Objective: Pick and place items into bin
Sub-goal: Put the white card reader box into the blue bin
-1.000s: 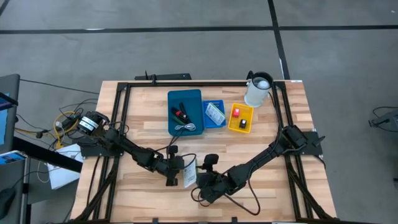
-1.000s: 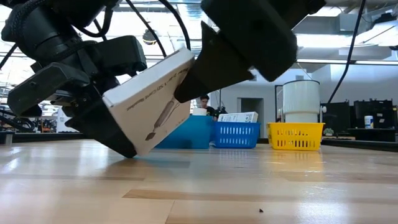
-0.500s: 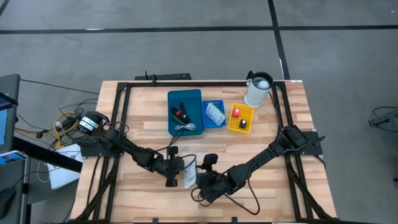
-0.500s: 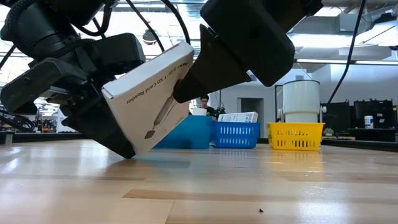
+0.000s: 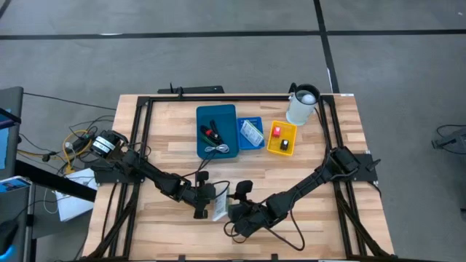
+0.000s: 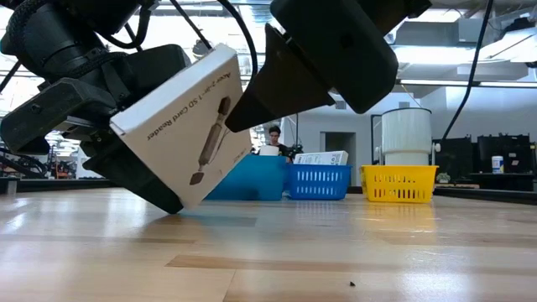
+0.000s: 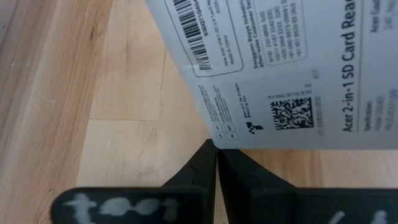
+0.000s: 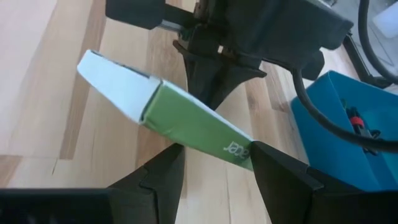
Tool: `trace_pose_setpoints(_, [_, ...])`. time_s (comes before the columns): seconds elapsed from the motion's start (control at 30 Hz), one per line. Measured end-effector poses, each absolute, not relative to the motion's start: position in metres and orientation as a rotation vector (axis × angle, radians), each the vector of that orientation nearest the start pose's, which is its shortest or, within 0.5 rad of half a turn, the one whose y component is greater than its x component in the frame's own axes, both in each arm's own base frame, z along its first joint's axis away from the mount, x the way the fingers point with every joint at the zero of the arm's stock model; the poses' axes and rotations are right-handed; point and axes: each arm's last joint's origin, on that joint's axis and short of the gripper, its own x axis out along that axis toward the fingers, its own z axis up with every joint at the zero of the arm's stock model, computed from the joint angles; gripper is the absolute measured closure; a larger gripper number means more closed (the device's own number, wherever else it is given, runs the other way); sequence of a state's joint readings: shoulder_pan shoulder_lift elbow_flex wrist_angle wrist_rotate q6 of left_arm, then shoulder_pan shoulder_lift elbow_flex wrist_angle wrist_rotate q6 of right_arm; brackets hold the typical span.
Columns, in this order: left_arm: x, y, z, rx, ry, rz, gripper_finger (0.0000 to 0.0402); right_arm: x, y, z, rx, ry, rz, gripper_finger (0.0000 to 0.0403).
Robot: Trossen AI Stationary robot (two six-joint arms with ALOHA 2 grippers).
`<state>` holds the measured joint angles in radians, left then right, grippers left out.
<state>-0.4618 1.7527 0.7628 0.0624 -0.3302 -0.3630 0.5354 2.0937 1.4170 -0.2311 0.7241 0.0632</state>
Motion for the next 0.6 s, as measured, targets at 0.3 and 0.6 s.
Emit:
trace_pose_setpoints(0.3, [0.2811,-0.1291,0.115,0.021,0.859,0.041,0.0401,0.3852,0.206,0.1555,-0.482,0.725,-0.178,0.0221])
trace_pose_setpoints(0.6, [0.2811,-0.1291,0.115,0.021,0.859,0.041,0.0401,0.3851,0.2054,0.1557,-0.49,0.722,-0.197,0.022])
